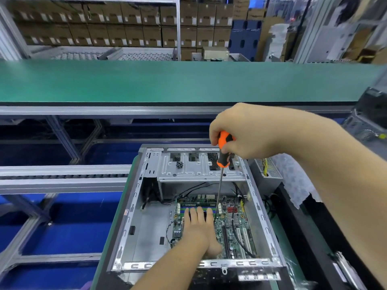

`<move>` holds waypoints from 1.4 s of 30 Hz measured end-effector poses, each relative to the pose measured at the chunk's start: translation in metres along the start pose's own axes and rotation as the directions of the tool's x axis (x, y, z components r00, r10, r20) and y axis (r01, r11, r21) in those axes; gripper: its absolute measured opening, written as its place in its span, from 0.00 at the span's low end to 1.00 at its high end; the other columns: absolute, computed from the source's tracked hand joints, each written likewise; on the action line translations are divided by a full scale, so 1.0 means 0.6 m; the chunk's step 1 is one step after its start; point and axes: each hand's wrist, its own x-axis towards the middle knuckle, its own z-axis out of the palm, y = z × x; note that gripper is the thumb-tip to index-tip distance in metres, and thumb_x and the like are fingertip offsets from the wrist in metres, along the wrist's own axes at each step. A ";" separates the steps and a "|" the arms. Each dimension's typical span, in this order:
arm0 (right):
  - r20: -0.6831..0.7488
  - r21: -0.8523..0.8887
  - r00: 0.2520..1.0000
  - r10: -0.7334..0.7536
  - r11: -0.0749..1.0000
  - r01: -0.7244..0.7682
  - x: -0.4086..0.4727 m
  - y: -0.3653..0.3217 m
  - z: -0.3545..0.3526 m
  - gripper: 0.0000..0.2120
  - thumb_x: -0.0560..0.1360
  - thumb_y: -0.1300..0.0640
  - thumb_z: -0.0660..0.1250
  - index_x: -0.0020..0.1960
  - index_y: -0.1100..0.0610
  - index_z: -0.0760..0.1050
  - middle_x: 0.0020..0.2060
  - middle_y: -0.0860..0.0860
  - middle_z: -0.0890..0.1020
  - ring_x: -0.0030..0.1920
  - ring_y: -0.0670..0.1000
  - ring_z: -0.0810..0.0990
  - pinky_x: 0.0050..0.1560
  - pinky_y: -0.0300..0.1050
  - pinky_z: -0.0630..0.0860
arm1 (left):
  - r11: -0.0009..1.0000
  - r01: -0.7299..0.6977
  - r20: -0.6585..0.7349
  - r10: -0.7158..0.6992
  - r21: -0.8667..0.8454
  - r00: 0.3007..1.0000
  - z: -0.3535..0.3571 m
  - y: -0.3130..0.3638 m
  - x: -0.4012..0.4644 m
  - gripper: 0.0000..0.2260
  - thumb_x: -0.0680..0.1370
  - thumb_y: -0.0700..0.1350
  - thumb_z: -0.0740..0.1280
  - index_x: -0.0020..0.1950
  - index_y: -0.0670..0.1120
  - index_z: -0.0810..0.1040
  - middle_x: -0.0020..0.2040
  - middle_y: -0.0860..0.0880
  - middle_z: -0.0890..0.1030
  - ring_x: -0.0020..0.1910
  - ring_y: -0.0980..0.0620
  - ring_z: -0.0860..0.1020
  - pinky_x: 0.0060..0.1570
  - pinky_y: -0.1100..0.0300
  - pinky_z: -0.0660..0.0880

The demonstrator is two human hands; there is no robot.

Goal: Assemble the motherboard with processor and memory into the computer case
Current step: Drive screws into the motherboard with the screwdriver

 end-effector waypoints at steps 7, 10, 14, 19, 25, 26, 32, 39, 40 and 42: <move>0.013 0.038 0.999 -0.050 0.998 0.049 0.010 0.000 0.015 0.06 0.79 0.56 0.67 0.54 0.48 0.75 0.57 0.46 0.75 0.53 0.50 0.76 0.56 0.51 0.76 | 0.999 0.028 0.000 -0.028 0.042 1.000 -0.009 0.011 -0.004 0.50 0.75 0.65 0.63 0.79 0.45 0.31 0.79 0.36 0.36 0.77 0.32 0.38 0.73 0.35 0.34; -0.018 0.099 0.998 -0.056 0.993 0.058 0.008 0.003 0.023 0.04 0.79 0.55 0.68 0.49 0.47 0.74 0.42 0.39 0.76 0.41 0.40 0.75 0.41 0.40 0.73 | 0.997 0.041 0.012 -0.042 0.064 0.999 -0.009 0.016 -0.002 0.50 0.76 0.66 0.62 0.79 0.45 0.31 0.79 0.36 0.36 0.77 0.32 0.37 0.73 0.34 0.35; -0.068 0.049 0.998 -0.010 0.999 0.013 0.004 0.009 0.032 0.05 0.79 0.52 0.69 0.48 0.53 0.78 0.37 0.42 0.79 0.39 0.44 0.78 0.38 0.42 0.75 | 0.995 0.054 0.015 -0.055 0.079 0.998 -0.011 0.021 0.001 0.49 0.76 0.66 0.61 0.79 0.45 0.31 0.79 0.36 0.37 0.77 0.32 0.38 0.73 0.34 0.35; -0.117 -0.070 0.975 0.189 0.978 -0.198 0.002 0.016 0.032 0.20 0.82 0.42 0.61 0.41 0.57 0.72 0.33 0.53 0.75 0.32 0.52 0.74 0.28 0.43 0.66 | 0.993 0.064 0.022 -0.067 0.102 0.998 -0.011 0.021 -0.001 0.49 0.76 0.66 0.61 0.78 0.44 0.30 0.79 0.35 0.37 0.77 0.31 0.38 0.73 0.34 0.35; -0.034 0.024 0.993 0.116 0.993 -0.115 0.011 0.011 0.018 0.06 0.83 0.49 0.61 0.54 0.51 0.68 0.52 0.51 0.69 0.41 0.54 0.76 0.44 0.52 0.75 | 0.994 0.057 0.026 -0.059 0.090 0.998 -0.011 0.016 -0.010 0.51 0.75 0.68 0.61 0.78 0.45 0.29 0.79 0.36 0.36 0.77 0.32 0.37 0.73 0.35 0.35; 0.015 0.074 0.997 0.075 0.994 -0.076 0.009 0.011 0.013 0.04 0.82 0.53 0.61 0.56 0.49 0.69 0.54 0.49 0.69 0.42 0.52 0.76 0.47 0.52 0.75 | 0.994 0.057 0.024 -0.060 0.089 0.998 -0.011 0.016 -0.010 0.51 0.75 0.67 0.61 0.78 0.45 0.29 0.79 0.36 0.36 0.77 0.32 0.38 0.73 0.35 0.35; -0.091 -0.182 0.972 0.216 0.956 -0.229 0.012 0.007 0.016 0.21 0.84 0.41 0.56 0.39 0.55 0.67 0.34 0.51 0.71 0.32 0.50 0.70 0.30 0.46 0.64 | 0.988 0.074 0.027 -0.078 0.132 0.997 -0.018 0.022 -0.008 0.50 0.75 0.67 0.61 0.78 0.45 0.29 0.79 0.35 0.37 0.77 0.31 0.39 0.73 0.34 0.37; 0.019 0.068 0.999 0.031 0.997 -0.032 -0.003 0.021 0.008 0.06 0.80 0.51 0.66 0.54 0.50 0.71 0.42 0.44 0.76 0.37 0.44 0.75 0.35 0.43 0.70 | 0.985 0.096 0.034 -0.102 0.146 0.994 -0.016 0.025 -0.001 0.51 0.75 0.68 0.61 0.78 0.46 0.28 0.79 0.35 0.37 0.77 0.31 0.38 0.73 0.33 0.37; -0.013 0.032 0.999 0.038 0.999 -0.038 0.001 0.017 0.013 0.09 0.80 0.46 0.66 0.51 0.51 0.72 0.38 0.45 0.76 0.34 0.45 0.75 0.31 0.43 0.68 | 0.984 0.097 0.036 -0.103 0.151 0.994 -0.016 0.025 -0.001 0.51 0.75 0.68 0.61 0.78 0.45 0.28 0.79 0.35 0.37 0.77 0.31 0.38 0.73 0.33 0.37; -0.054 -0.124 0.994 0.098 0.987 -0.104 0.009 0.014 0.019 0.20 0.80 0.36 0.60 0.47 0.54 0.71 0.37 0.49 0.75 0.33 0.49 0.74 0.29 0.45 0.65 | 0.983 0.099 0.042 -0.107 0.153 0.993 -0.016 0.025 0.001 0.51 0.75 0.68 0.60 0.77 0.46 0.28 0.79 0.35 0.37 0.77 0.30 0.38 0.73 0.33 0.36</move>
